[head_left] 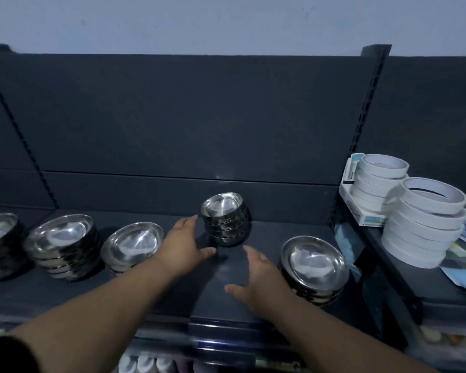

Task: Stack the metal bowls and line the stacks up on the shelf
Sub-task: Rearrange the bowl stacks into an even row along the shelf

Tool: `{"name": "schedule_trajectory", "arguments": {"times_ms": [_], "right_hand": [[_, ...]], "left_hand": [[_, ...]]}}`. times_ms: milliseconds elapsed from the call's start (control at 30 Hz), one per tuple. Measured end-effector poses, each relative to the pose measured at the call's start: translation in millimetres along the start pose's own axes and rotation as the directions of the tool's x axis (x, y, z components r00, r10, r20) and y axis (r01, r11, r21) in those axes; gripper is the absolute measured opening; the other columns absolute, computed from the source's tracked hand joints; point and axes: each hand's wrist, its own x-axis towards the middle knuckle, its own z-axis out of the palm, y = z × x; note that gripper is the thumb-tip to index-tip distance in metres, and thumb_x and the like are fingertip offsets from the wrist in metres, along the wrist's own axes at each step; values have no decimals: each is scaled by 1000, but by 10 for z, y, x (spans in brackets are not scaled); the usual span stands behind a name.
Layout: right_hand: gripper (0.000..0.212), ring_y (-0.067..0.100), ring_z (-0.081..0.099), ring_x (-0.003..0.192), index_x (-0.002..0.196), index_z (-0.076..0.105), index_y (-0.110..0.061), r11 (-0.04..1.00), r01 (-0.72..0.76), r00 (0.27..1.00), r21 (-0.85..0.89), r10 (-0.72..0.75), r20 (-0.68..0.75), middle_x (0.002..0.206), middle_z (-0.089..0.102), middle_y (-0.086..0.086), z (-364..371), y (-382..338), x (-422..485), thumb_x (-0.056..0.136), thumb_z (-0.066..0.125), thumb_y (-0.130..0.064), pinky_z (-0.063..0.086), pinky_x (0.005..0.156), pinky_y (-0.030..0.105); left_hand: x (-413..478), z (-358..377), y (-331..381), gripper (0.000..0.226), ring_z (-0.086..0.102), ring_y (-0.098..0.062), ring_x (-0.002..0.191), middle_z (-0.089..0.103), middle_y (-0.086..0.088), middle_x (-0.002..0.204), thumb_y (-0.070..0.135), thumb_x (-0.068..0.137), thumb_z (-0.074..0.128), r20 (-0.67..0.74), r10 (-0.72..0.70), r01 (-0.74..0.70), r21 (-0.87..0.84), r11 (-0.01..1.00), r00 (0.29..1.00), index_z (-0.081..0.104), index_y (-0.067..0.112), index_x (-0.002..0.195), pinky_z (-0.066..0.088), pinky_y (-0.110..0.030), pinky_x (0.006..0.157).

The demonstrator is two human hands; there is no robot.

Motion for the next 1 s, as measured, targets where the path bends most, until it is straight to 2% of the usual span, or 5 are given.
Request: {"name": "schedule_trajectory", "arguments": {"times_ms": [167,300,633,767,1000], "right_hand": [[90,14,44,130,140,38,-24,997,-32,987,66,42,-155,144,45,-2,62,-117,559,62,78,-45,40,107,31],[85,10,44,124,138,38,-27,995,-45,971,92,65,-231,140,44,-4,52,-160,887,63,78,-36,38,96,20],[128,7,41,133,152,-2,-35,950,-185,938,250,246,-242,150,39,-8,199,-61,1249,61,87,-27,32,97,13],[119,-4,44,116,152,2,-37,934,-188,929,303,269,-253,139,49,-15,263,-42,1237,67,85,-21,32,82,-2],[117,3,51,119,151,8,-40,909,-156,904,386,290,-315,137,54,-13,279,-78,1037,65,85,-18,39,97,16]], "left_hand": [[583,-268,-95,106,19,-22,146,19,-9,158,45,74,77,115,76,-81,43,996,990,12,12,153,20,-28,116],[994,-351,-193,112,19,-21,146,15,-8,159,47,73,77,274,139,-162,62,985,951,6,14,153,20,-25,115],[1635,-149,-437,110,42,-8,130,42,11,146,31,69,84,533,370,-385,-88,919,761,9,34,150,29,-13,102],[1696,-14,-484,118,41,-14,133,38,6,149,26,68,85,539,396,-393,-126,911,743,2,32,151,33,-20,108],[1526,-36,-341,122,46,-18,128,43,-1,146,25,64,86,516,391,-390,-115,914,762,2,32,151,38,-28,108]]}}
